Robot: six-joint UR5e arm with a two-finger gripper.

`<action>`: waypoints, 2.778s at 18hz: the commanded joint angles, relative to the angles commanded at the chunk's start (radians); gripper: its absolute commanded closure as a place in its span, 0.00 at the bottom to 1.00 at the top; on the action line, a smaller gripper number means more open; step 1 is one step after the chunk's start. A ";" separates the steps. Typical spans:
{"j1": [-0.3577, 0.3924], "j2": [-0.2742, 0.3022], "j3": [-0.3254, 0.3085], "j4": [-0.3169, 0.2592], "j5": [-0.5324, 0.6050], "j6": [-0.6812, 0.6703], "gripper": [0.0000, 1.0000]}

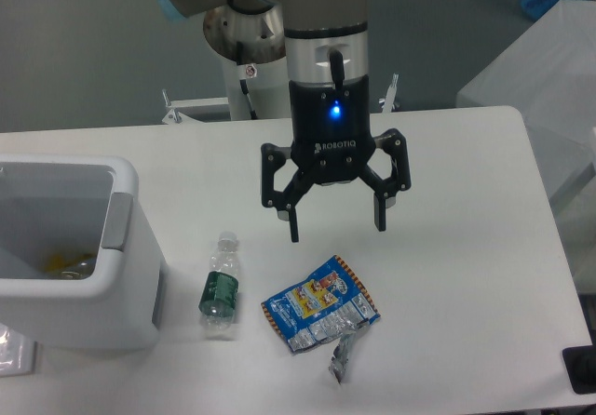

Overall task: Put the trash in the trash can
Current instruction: 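Move the open gripper down toward the green-labelled water bottle, then lower the gripper around the water bottle's cap end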

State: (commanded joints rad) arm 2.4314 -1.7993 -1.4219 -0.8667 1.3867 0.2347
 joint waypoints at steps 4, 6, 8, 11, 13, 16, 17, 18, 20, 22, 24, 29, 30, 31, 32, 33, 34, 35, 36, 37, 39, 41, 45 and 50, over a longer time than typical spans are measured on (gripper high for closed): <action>-0.005 -0.011 -0.031 0.000 0.000 0.000 0.00; -0.015 -0.023 -0.035 0.000 -0.005 0.002 0.00; -0.050 -0.046 -0.040 -0.001 -0.005 0.003 0.00; -0.067 -0.077 -0.075 0.002 -0.003 0.006 0.00; -0.072 -0.084 -0.107 0.002 0.003 0.012 0.00; -0.074 -0.088 -0.162 0.003 -0.006 0.069 0.00; -0.072 -0.088 -0.185 0.002 -0.008 0.112 0.00; -0.069 -0.089 -0.202 0.000 -0.017 0.168 0.00; -0.066 -0.091 -0.239 0.000 -0.041 0.276 0.00; -0.064 -0.107 -0.255 0.000 -0.089 0.336 0.00; -0.067 -0.144 -0.250 0.002 -0.103 0.356 0.00; -0.074 -0.203 -0.233 0.014 -0.104 0.357 0.00; -0.078 -0.204 -0.233 0.015 -0.104 0.359 0.00; -0.083 -0.206 -0.232 0.017 -0.107 0.357 0.00; -0.086 -0.213 -0.232 0.026 -0.121 0.351 0.00; -0.092 -0.222 -0.232 0.038 -0.129 0.345 0.00; -0.095 -0.232 -0.232 0.043 -0.129 0.339 0.00; -0.107 -0.236 -0.233 0.043 -0.129 0.333 0.00; -0.118 -0.236 -0.235 0.043 -0.127 0.331 0.00; -0.120 -0.238 -0.239 0.041 -0.121 0.333 0.00; -0.123 -0.242 -0.250 0.040 -0.110 0.333 0.00; -0.124 -0.241 -0.250 0.040 -0.110 0.331 0.00; -0.132 -0.262 -0.246 0.054 -0.110 0.328 0.00; -0.153 -0.279 -0.249 0.086 -0.110 0.319 0.00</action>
State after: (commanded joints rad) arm 2.2780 -2.0785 -1.6705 -0.7808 1.2763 0.5538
